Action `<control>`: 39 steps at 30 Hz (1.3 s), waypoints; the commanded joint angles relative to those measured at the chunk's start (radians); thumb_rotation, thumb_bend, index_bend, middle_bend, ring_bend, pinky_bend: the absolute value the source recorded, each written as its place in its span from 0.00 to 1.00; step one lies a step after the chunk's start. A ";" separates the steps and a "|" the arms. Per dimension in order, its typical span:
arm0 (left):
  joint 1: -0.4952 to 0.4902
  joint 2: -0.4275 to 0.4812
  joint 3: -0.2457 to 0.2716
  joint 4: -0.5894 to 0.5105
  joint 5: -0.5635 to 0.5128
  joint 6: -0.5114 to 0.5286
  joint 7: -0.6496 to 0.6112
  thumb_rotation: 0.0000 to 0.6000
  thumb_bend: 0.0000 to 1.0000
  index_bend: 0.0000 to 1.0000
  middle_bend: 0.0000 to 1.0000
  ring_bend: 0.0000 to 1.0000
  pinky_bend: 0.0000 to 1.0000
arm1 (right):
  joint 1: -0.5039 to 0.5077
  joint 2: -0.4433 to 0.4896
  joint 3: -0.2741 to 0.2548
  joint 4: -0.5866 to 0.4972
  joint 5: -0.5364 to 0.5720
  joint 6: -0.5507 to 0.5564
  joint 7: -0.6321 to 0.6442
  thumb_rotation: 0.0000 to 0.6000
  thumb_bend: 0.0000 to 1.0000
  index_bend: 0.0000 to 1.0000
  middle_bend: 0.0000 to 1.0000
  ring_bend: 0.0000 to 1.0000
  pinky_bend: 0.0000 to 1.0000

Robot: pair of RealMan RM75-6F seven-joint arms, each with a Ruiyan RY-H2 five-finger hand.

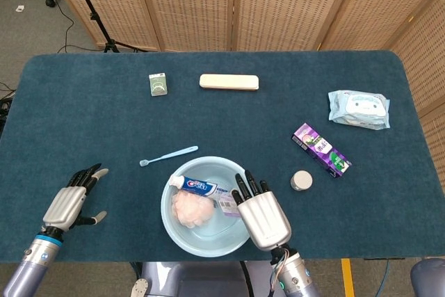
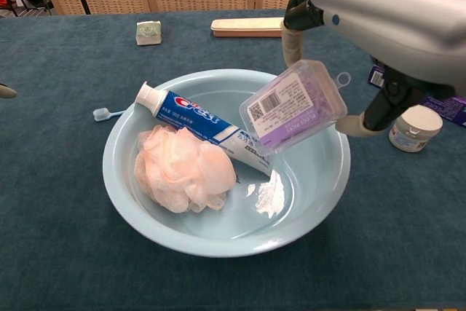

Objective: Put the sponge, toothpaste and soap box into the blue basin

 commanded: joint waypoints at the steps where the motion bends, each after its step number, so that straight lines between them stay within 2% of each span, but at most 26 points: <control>1: 0.000 0.000 0.000 0.000 0.000 0.001 0.001 1.00 0.24 0.00 0.00 0.00 0.00 | -0.004 -0.001 0.000 -0.003 0.006 -0.009 0.000 1.00 0.21 0.40 0.10 0.09 0.40; 4: 0.000 -0.001 0.000 0.000 0.000 0.002 0.002 1.00 0.24 0.00 0.00 0.00 0.00 | -0.008 0.000 0.005 -0.001 0.009 -0.016 0.002 1.00 0.21 0.34 0.07 0.05 0.40; 13: 0.001 -0.001 -0.002 0.001 -0.003 0.003 0.002 1.00 0.24 0.00 0.00 0.00 0.00 | -0.015 0.013 0.031 0.033 0.011 -0.049 0.031 1.00 0.20 0.25 0.00 0.00 0.38; 21: 0.001 -0.003 -0.002 0.004 -0.005 0.003 0.005 1.00 0.24 0.00 0.00 0.00 0.00 | -0.024 0.050 0.067 0.055 0.030 -0.053 0.059 1.00 0.18 0.22 0.00 0.00 0.25; 25: 0.001 -0.008 -0.004 0.007 -0.011 0.002 0.014 1.00 0.24 0.00 0.00 0.00 0.00 | -0.027 0.116 0.111 0.084 0.059 -0.059 0.112 1.00 0.18 0.22 0.00 0.00 0.18; 33: 0.000 -0.021 -0.003 0.014 -0.020 0.000 0.040 1.00 0.24 0.00 0.00 0.00 0.00 | -0.054 0.256 0.161 0.133 0.104 -0.074 0.270 1.00 0.18 0.22 0.00 0.00 0.18; 39: 0.003 -0.035 -0.001 0.017 -0.016 0.009 0.059 1.00 0.24 0.00 0.00 0.00 0.00 | -0.092 0.377 0.184 0.185 0.132 -0.093 0.446 1.00 0.18 0.22 0.00 0.00 0.17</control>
